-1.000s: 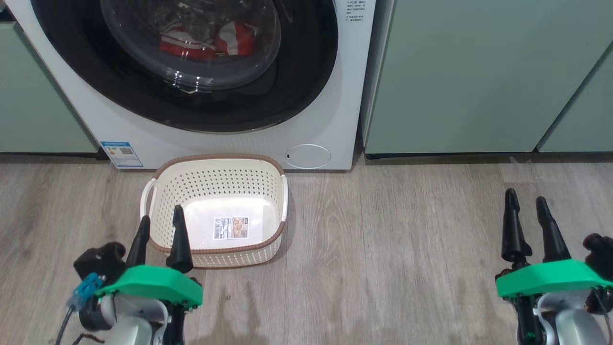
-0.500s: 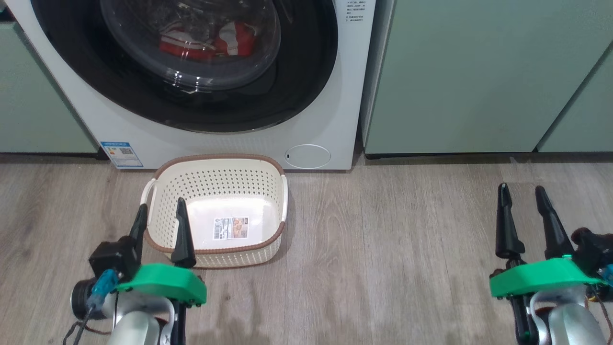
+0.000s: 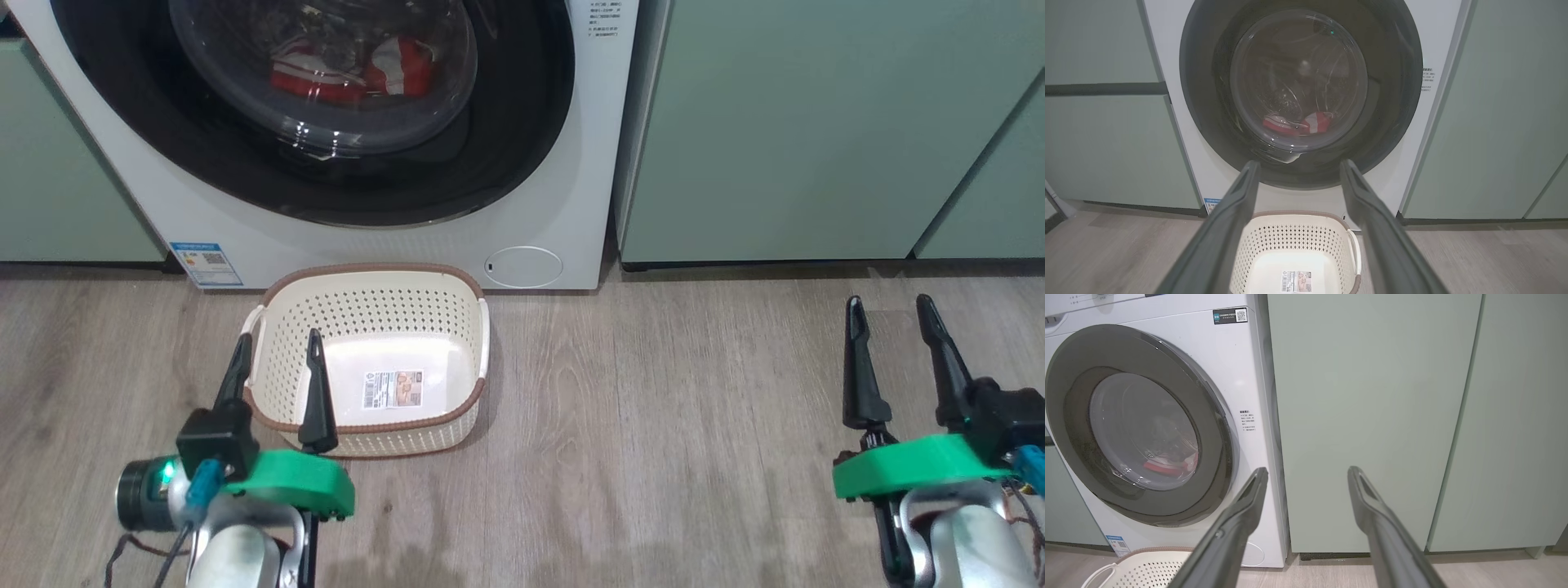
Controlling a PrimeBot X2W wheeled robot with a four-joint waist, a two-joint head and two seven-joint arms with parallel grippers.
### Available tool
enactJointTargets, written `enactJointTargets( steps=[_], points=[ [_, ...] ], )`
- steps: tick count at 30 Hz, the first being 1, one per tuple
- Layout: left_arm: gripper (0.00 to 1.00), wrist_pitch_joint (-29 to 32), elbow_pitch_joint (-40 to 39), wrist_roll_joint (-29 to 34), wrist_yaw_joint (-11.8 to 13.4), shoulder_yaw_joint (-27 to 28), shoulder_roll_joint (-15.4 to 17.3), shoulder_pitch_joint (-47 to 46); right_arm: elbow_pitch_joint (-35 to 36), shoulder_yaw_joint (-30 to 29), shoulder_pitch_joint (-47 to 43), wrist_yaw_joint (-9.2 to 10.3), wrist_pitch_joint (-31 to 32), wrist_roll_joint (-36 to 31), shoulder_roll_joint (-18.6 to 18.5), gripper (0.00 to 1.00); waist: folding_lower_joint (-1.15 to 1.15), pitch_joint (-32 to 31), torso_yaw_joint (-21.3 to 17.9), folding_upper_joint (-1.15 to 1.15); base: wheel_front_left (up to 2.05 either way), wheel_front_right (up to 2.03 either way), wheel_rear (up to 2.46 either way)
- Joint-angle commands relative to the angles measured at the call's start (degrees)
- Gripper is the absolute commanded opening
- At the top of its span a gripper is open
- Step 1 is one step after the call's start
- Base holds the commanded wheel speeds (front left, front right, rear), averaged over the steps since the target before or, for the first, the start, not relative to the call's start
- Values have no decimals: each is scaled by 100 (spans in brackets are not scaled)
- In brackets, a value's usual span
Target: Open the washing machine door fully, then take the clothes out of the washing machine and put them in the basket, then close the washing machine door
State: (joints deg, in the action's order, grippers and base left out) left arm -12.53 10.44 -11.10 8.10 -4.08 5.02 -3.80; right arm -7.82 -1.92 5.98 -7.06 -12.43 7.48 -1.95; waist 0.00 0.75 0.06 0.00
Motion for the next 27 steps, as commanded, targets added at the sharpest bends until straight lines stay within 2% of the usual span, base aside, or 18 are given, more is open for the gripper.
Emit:
enactJointTargets(
  steps=[1,10,16,27],
  points=[
    [100,-105,-142,245,-2,207,42,-321,243,134,275,-40,-115,-211,-84,100,0,2,-1,0,0,0,0],
    [100,-241,13,707,-79,323,-36,-397,193,162,265,-43,-250,-538,-92,100,0,14,2,0,0,0,0],
    [100,-247,249,656,-253,443,-107,-412,-23,147,221,-43,-257,-129,-93,100,0,10,6,0,0,0,0],
    [100,-247,485,696,-411,564,-180,-461,-214,252,211,-43,-257,-187,-93,100,0,0,3,0,0,0,0]
  ],
)
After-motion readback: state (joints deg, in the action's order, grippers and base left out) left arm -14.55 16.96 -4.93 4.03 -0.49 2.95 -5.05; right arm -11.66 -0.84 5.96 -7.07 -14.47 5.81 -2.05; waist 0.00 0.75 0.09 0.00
